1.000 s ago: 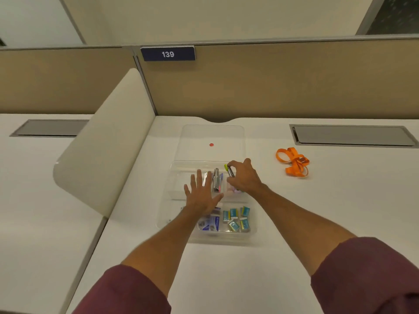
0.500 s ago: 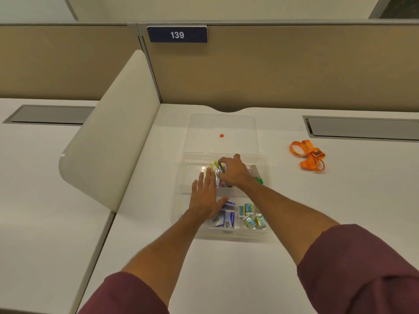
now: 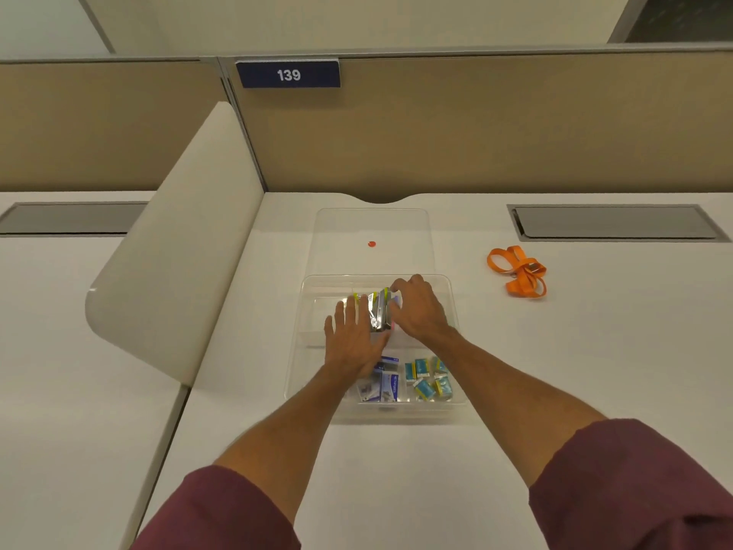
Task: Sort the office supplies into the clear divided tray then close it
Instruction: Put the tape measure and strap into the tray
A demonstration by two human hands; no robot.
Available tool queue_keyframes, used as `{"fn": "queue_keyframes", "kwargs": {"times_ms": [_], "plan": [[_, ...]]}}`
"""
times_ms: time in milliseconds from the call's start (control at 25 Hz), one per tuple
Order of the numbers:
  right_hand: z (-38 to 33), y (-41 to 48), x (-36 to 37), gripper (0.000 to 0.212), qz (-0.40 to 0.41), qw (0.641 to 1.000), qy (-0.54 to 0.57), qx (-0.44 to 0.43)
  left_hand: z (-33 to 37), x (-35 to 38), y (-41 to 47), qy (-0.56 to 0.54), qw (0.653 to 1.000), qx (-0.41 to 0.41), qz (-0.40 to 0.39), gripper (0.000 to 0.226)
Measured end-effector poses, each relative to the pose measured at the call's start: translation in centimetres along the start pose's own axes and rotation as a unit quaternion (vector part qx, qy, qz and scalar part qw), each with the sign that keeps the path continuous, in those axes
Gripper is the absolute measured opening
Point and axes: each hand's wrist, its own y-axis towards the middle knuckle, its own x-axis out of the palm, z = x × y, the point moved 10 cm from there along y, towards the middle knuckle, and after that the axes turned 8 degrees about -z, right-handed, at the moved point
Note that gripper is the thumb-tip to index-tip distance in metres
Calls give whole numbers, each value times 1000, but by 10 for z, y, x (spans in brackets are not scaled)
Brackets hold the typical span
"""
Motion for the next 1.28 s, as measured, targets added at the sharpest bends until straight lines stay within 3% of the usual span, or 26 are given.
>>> {"fn": "queue_keyframes", "kwargs": {"times_ms": [320, 520, 840, 1120, 1280], "plan": [[103, -50, -49, 46, 26, 992, -32, 118, 102, -8, 21, 34, 996, 87, 2, 74], [189, -102, -78, 54, 46, 974, -26, 222, 192, 27, 23, 75, 984, 154, -46, 74], [324, -201, -116, 51, 84, 936, 15, 342, 314, 103, 11, 145, 953, 231, -136, 75], [443, -272, -162, 54, 108, 891, 6, 441, 400, 141, 8, 153, 939, 269, -148, 72], [501, -298, -181, 63, 77, 870, -7, 486, 434, 164, 13, 159, 938, 269, -151, 72]]}}
